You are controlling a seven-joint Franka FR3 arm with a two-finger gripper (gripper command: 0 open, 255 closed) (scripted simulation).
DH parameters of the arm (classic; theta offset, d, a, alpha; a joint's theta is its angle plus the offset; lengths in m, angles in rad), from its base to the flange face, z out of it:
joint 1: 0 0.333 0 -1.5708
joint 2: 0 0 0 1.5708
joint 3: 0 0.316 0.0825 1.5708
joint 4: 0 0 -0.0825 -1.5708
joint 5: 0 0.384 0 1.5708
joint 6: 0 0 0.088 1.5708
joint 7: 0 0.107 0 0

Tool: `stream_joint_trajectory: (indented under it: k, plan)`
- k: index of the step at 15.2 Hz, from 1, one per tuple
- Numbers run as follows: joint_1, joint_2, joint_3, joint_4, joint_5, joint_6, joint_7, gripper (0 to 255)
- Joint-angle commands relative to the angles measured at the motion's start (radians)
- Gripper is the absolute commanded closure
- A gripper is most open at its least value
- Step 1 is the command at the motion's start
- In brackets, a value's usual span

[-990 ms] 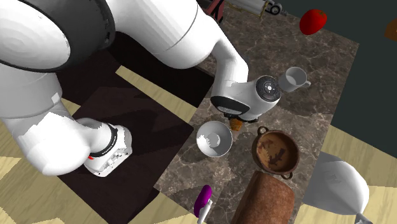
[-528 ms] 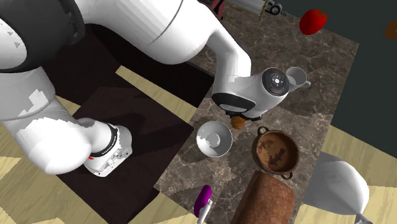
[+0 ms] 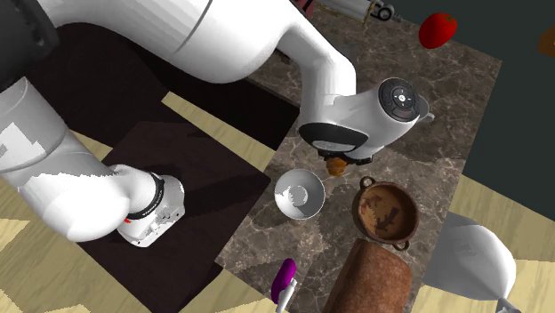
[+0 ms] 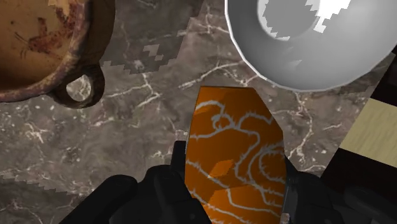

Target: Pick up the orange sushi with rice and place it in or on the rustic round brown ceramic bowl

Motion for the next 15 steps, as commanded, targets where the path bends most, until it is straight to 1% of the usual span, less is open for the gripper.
stream_joint_trajectory:
  k: [1, 5, 10, 15]
  plan:
    - [0.013, -0.025, -0.017, -0.001, -0.026, -0.018, 0.016, 255]
    - [0.032, -0.065, -0.042, 0.003, -0.069, -0.051, 0.045, 255]
    - [-0.107, 0.065, -0.016, 0.174, 0.011, -0.130, -0.086, 255]
    - [-0.252, 0.200, 0.015, 0.375, 0.068, -0.220, -0.179, 255]
